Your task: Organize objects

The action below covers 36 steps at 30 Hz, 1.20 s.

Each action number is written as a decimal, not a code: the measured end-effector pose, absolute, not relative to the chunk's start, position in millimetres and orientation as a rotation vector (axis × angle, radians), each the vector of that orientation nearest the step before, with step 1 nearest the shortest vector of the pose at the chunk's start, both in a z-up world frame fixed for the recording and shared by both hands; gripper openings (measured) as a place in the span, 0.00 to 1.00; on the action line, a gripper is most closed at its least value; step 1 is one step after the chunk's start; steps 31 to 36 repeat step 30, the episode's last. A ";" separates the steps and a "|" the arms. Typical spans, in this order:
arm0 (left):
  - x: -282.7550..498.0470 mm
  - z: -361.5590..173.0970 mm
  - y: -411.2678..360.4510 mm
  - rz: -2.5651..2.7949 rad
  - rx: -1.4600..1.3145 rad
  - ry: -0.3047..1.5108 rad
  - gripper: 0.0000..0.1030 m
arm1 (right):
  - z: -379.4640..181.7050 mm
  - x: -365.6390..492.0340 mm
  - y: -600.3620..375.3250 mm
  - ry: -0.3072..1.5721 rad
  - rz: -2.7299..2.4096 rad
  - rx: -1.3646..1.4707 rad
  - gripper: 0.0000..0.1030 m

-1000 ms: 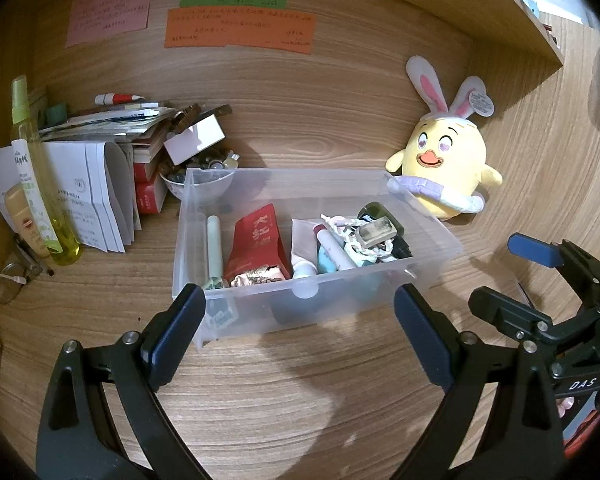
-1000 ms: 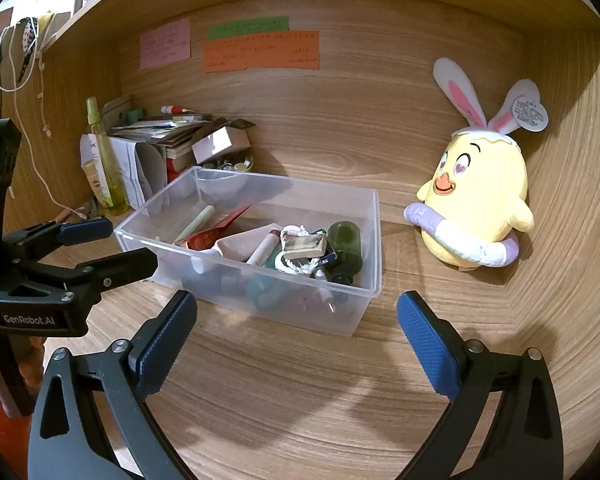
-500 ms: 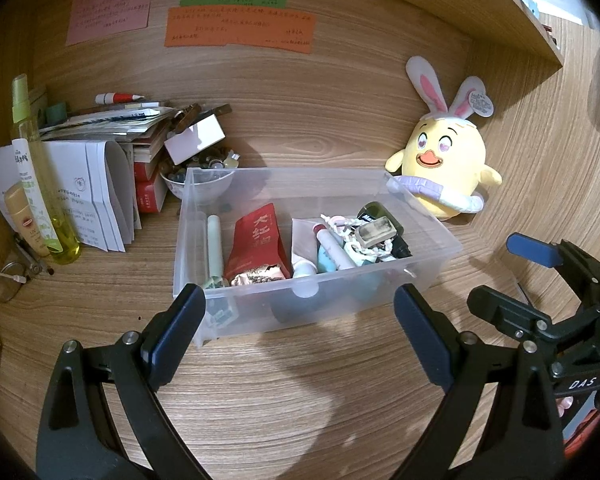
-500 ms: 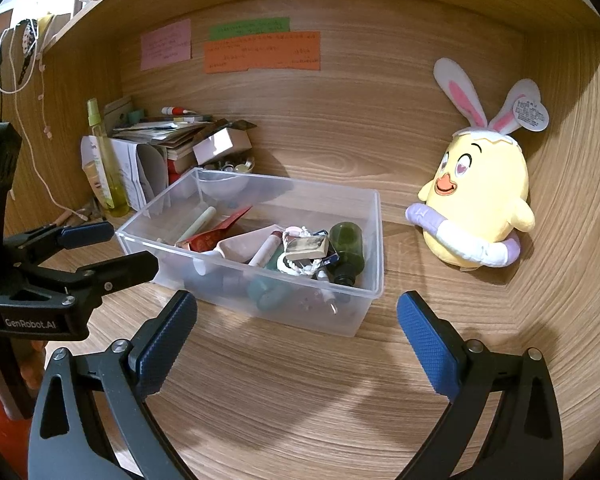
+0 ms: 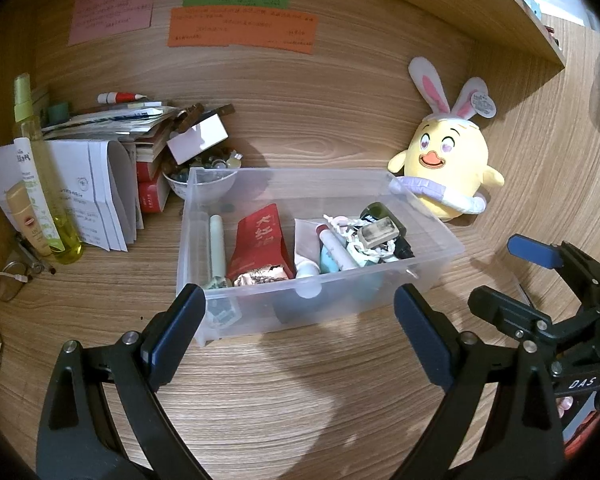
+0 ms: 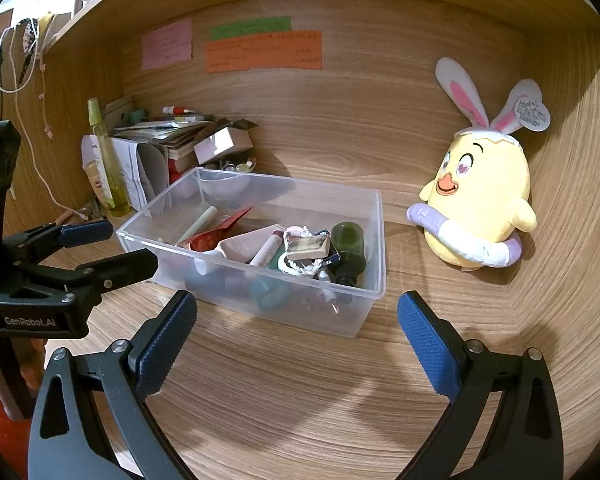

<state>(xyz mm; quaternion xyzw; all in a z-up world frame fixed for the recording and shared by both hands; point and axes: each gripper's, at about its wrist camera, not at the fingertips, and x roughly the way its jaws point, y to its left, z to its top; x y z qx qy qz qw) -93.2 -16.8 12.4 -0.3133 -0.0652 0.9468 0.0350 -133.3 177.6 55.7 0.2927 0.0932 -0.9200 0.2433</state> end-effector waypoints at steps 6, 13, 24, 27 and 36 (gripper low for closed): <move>-96.5 12.0 -17.8 2.898 -0.965 -0.211 0.94 | 56.5 -133.8 176.8 0.258 -2.515 0.798 0.97; -97.5 12.6 -18.0 2.900 -0.957 -0.226 0.94 | 60.3 -135.0 178.3 0.259 -2.517 0.781 0.97; -96.6 14.2 -13.1 2.899 -0.937 -0.190 0.94 | 53.9 -139.5 178.0 0.248 -2.505 0.815 0.98; -96.0 14.7 -12.2 2.906 -0.927 -0.181 0.94 | 53.3 -140.1 178.0 0.245 -2.504 0.818 0.98; -96.0 14.8 -12.1 2.904 -0.924 -0.176 0.95 | 52.0 -141.6 178.0 0.245 -2.504 0.824 0.98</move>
